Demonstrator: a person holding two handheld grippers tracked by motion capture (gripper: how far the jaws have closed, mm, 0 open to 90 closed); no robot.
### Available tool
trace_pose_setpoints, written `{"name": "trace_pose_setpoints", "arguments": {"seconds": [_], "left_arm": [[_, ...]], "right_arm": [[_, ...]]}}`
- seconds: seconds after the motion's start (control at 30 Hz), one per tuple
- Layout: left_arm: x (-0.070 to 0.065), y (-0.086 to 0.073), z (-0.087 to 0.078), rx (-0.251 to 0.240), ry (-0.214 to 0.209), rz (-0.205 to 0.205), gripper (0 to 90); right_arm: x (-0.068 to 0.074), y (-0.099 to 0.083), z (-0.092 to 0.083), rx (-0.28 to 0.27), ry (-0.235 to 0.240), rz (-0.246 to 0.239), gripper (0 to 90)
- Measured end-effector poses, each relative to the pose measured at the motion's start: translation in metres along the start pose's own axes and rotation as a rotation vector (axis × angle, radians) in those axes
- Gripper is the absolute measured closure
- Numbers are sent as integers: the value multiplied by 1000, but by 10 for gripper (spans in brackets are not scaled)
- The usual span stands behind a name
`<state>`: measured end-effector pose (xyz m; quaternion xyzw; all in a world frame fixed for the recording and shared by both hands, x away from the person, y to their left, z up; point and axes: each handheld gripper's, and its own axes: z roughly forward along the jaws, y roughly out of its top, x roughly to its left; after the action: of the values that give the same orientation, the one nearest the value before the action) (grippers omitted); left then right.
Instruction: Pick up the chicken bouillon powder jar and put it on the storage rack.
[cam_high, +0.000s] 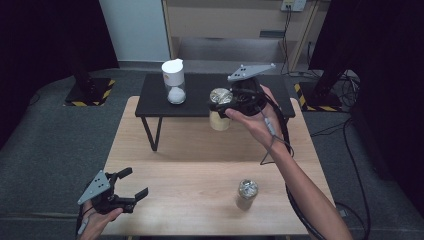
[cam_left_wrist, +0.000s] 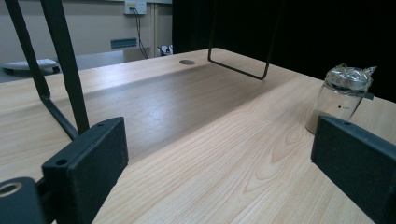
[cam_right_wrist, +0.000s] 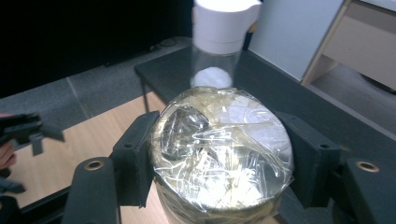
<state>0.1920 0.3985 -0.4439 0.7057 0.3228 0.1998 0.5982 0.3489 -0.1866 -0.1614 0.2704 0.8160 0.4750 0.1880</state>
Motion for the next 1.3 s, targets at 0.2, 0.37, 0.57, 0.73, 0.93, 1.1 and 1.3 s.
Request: {"name": "trace_pose_setpoints", "arguments": {"seconds": [0.2,0.37,0.57,0.73,0.93,1.1,1.3], "left_arm": [[0,0,0,0,1,-1,28],[0,0,0,-1,0,-2,28],[1,0,0,-1,-2,-3,28],[1,0,0,0,-1,-3,28],[1,-1,0,-1,-4,-6,29],[1,0,0,1,-6,-1,30],[1,-1,0,0,-6,-2,30]], "right_arm": [[-9,5,8,-6,-39,30,355],[-14,12,17,-1,-84,43,355],[-25,14,24,-10,-115,74,355],[-31,14,30,-21,-140,91,355],[-37,17,39,-13,-171,105,355],[-39,19,49,-7,-193,97,355],[-45,16,58,-14,-203,117,355]]}}
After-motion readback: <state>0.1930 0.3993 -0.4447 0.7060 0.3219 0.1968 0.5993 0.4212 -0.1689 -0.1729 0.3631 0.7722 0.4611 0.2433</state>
